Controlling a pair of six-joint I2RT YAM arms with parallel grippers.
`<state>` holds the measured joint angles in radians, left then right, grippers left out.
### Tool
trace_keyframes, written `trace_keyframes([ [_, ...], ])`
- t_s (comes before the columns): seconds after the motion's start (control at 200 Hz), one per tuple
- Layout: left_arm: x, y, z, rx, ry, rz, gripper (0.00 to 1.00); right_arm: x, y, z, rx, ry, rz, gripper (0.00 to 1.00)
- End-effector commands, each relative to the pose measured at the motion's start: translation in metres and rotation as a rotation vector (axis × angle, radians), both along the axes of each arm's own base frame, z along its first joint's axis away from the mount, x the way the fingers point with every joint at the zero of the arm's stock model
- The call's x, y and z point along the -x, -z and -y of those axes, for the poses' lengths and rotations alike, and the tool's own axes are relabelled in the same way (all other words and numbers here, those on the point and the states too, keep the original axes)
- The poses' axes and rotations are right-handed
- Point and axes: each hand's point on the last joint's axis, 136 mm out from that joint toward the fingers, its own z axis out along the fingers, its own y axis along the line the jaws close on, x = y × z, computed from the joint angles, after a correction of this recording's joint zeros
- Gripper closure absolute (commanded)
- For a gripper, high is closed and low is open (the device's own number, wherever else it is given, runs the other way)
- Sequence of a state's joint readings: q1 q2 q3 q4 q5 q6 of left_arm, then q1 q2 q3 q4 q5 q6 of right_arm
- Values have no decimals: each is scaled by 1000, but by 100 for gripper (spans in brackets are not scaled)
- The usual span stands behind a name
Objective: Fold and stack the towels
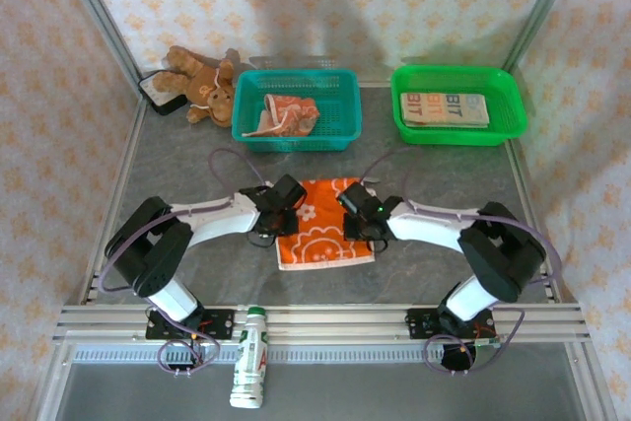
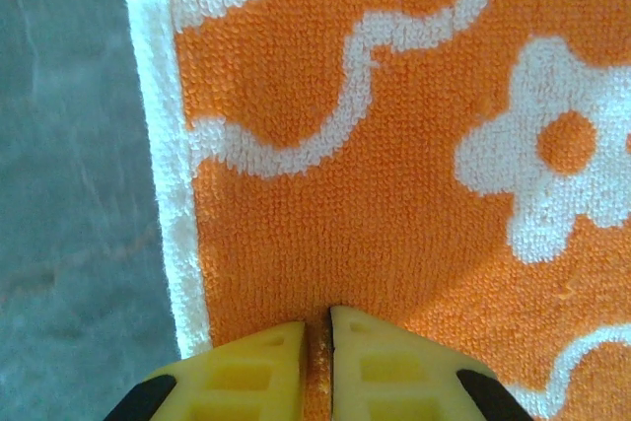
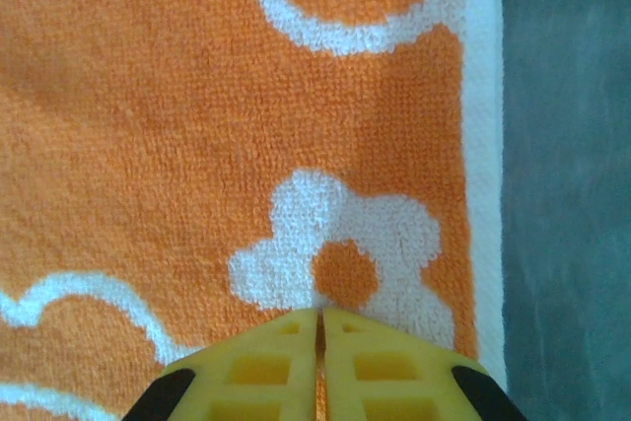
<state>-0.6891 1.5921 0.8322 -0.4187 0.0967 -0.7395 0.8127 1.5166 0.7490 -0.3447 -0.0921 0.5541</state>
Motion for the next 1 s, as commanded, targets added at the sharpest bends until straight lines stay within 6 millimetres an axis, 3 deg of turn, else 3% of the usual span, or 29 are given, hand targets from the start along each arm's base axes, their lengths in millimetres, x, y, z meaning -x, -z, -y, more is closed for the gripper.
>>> trace_keyframes([
  [0.0, 24, 6, -14, -34, -31, -48, 86, 18, 0, 12, 17, 62, -4, 91],
  [0.16, 20, -10, -12, -20, -15, -17, 83, 16, -16, 12, 6, 75, 35, 90],
  [0.305, -4, -35, -17, -13, -14, 17, 75, -11, -52, 5, 18, 62, 113, 87],
  [0.395, -25, -47, -26, -10, -33, 46, 71, -32, -62, 5, 1, 74, 124, 86],
  [0.47, -42, -51, -34, -10, -37, 55, 69, -50, -65, 7, -6, 84, 121, 79],
  [0.555, -58, -47, -42, -12, -42, 40, 69, -71, -66, 10, 10, 78, 124, 69],
  [0.736, -84, -31, -49, -24, -15, 10, 69, -103, -51, 12, -5, 72, 66, 71],
  [0.996, -93, -8, -56, -56, -5, -44, 70, -124, -34, 19, -1, 81, 17, 73],
])
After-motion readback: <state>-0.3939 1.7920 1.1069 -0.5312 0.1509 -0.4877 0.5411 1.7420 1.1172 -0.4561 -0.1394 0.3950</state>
